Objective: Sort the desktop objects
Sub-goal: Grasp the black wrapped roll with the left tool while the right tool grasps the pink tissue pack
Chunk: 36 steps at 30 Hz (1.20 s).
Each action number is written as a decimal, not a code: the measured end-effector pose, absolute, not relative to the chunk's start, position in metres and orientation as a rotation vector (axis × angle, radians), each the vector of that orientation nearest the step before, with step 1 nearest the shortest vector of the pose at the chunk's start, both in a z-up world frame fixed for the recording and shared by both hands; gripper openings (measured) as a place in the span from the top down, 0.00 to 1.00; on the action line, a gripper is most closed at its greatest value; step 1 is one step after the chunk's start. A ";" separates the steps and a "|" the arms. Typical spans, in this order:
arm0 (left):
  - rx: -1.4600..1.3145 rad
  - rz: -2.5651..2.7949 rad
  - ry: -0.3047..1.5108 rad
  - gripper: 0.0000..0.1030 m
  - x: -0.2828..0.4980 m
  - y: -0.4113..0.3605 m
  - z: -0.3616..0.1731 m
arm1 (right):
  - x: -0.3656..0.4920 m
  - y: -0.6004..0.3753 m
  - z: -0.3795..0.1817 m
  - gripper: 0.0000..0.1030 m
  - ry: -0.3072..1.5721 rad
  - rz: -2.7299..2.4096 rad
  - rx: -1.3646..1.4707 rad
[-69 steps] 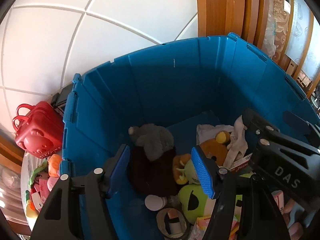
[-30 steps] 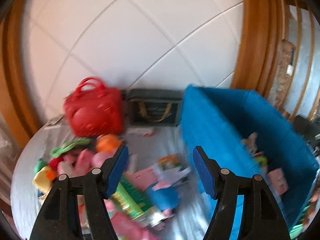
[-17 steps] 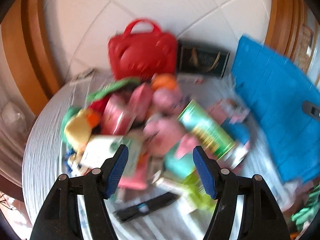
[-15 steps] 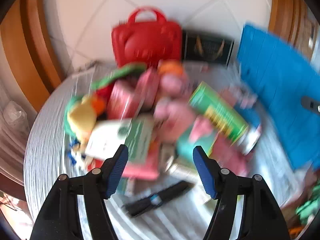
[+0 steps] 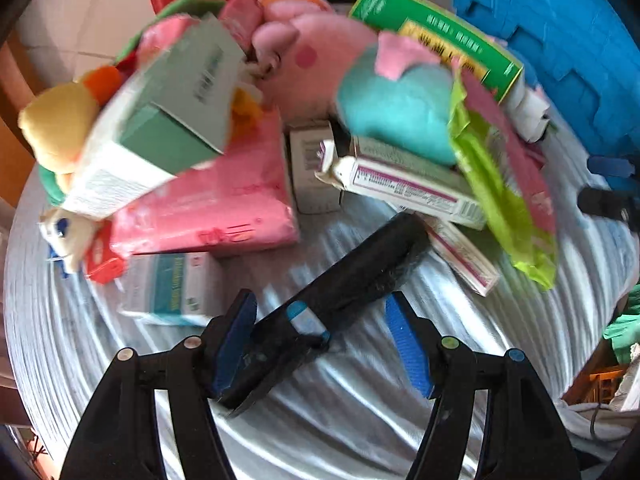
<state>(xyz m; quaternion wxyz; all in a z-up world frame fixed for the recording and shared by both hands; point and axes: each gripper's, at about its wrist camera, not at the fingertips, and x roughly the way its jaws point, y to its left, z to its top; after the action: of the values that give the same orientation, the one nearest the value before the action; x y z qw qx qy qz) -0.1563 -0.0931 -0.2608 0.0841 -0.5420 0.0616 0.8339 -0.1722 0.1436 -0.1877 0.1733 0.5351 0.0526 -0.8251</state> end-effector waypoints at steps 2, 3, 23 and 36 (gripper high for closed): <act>-1.650 2.488 0.180 0.36 -0.161 -0.091 -0.268 | -0.171 0.135 -0.196 0.00 0.194 -2.318 1.526; -1.670 2.492 0.171 0.36 -0.162 -0.090 -0.270 | -0.171 0.130 -0.201 0.00 0.222 -2.310 1.529; -1.840 2.751 -0.182 0.37 -0.128 -0.077 -0.275 | -0.185 0.097 -0.250 0.00 0.424 -2.086 1.418; -1.833 2.759 -0.202 0.58 -0.105 -0.060 -0.271 | -0.172 0.105 -0.247 0.00 0.398 -2.140 1.411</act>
<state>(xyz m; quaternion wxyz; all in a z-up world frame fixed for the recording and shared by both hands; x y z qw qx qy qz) -0.1048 -0.0597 -0.2714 -0.0885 -0.5502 -0.0606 0.8281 -0.1718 0.1054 -0.2472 0.2702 0.5237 0.1478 -0.7943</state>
